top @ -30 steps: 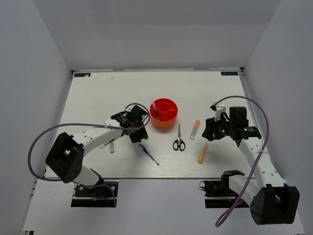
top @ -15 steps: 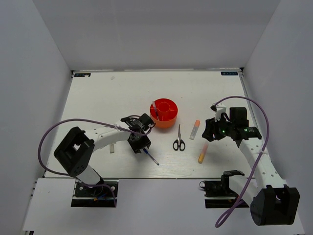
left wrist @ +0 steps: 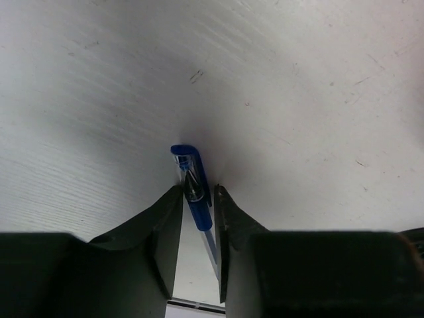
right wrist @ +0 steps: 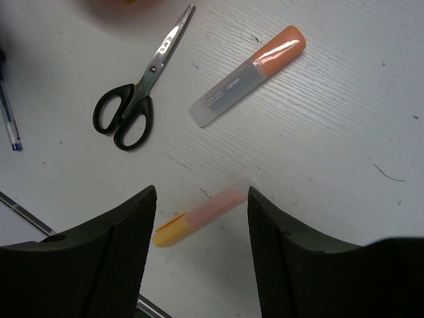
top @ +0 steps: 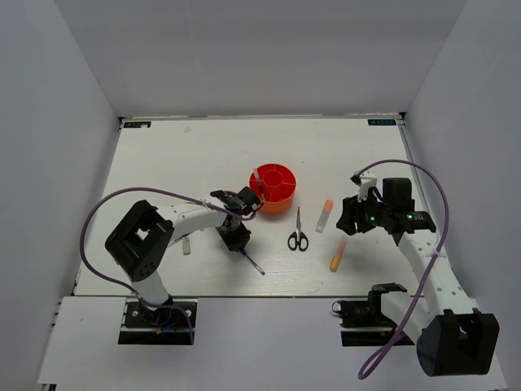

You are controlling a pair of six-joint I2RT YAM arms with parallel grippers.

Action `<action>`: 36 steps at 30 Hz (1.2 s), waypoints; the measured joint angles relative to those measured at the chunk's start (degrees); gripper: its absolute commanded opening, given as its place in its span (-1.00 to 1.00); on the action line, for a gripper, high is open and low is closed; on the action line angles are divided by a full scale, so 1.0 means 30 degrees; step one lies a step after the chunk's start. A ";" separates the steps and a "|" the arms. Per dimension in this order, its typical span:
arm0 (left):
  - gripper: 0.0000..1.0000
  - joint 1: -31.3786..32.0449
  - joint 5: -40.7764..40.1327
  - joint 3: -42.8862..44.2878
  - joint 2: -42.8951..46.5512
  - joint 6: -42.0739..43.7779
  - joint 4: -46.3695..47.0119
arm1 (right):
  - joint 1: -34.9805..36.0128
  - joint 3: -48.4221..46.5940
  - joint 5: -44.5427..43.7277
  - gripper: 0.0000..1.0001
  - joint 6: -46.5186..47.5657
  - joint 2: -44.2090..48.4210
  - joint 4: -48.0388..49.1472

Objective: Sort the stationery into containers
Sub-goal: Pick up the pen from the center of the board.

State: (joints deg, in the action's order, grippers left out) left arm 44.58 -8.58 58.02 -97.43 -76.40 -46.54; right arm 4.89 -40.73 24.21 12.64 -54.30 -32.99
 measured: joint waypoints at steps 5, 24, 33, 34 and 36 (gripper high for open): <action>-0.45 -0.0073 0.0066 0.0036 -0.0066 -0.0044 -0.0138 | 0.0000 0.0000 0.0000 0.21 -0.0022 0.0087 0.0000; -1.00 -0.0066 -0.1428 0.1960 0.1581 0.4787 -0.0627 | 0.0000 0.0000 0.0066 0.21 -0.0073 0.0415 0.0007; -1.00 0.0051 -0.2703 0.3169 0.3963 0.9151 0.0000 | 0.0000 0.0000 0.0066 0.21 -0.0073 0.0408 0.0015; -1.00 0.0066 -0.2798 0.3359 0.4022 0.9639 0.0204 | 0.0000 0.0000 0.0066 0.21 -0.0066 0.0401 0.0015; -1.00 0.0095 -0.2958 0.3716 0.4065 1.0513 0.0627 | 0.0000 0.0000 0.0058 0.21 -0.0066 0.0335 0.0022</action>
State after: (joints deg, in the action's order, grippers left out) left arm 44.86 -17.45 69.17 -85.23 -44.86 -44.66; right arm 4.89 -40.73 24.38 12.45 -53.30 -32.93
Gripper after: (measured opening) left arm 0.256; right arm 0.605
